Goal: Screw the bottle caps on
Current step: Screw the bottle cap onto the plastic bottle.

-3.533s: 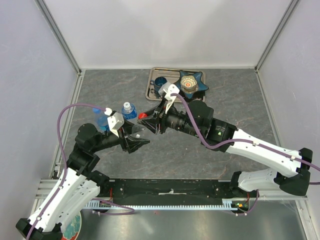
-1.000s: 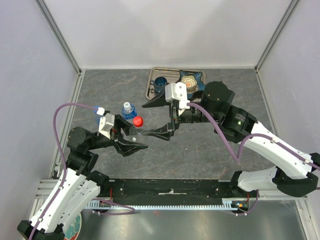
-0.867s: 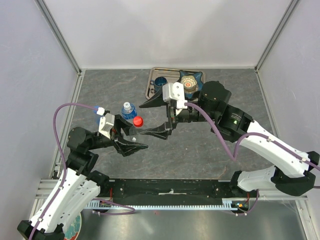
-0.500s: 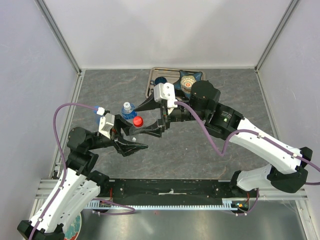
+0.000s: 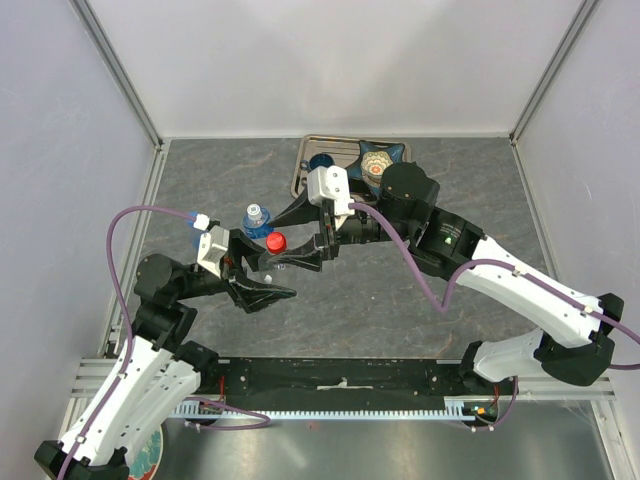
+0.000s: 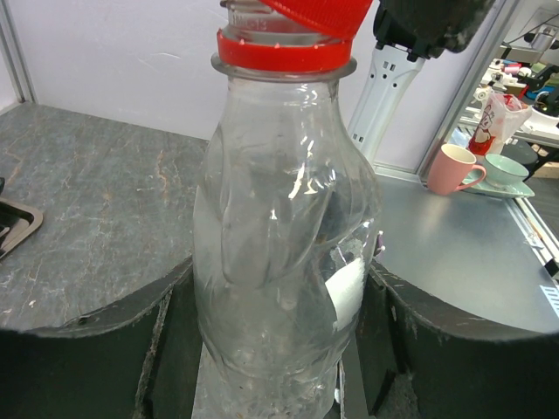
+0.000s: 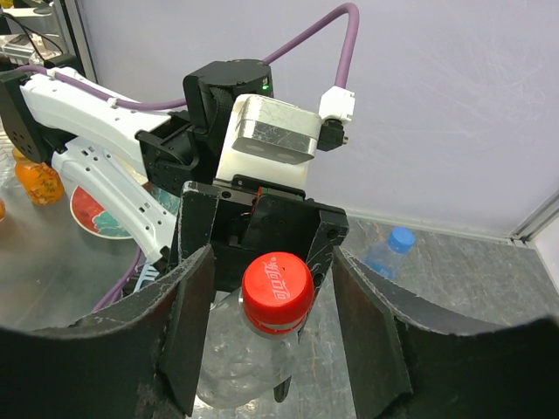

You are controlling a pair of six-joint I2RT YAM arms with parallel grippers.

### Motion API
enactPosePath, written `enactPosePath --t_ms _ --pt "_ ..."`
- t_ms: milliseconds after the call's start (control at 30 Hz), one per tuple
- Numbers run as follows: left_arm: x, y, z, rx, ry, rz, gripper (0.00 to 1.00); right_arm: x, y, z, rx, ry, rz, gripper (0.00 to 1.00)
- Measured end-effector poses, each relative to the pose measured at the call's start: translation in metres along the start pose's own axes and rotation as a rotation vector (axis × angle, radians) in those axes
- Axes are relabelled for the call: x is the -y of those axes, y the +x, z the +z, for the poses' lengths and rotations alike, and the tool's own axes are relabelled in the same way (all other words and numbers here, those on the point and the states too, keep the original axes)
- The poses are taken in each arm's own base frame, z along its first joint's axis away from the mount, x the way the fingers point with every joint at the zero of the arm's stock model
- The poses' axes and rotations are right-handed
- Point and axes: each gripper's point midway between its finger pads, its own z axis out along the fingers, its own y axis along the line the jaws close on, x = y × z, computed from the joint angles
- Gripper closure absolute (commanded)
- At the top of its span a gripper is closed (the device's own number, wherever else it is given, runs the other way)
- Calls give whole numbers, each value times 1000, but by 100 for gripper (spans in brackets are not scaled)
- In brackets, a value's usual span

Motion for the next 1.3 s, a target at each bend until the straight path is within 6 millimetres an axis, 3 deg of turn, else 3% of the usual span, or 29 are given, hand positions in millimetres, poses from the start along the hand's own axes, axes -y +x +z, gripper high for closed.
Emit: enactPosePath --t_ms 200,567,1000,1300 --pt "0 0 0 0 0 -1 98 0 -1 0 5 0 3 43" --pt "1 -1 0 2 0 0 98 0 4 1 -1 -1 9 43" --pt "2 -1 -1 4 2 -1 98 0 3 2 5 2 13 66" --pt "2 -1 -1 2 -1 -13 98 6 5 0 0 19 34 77"
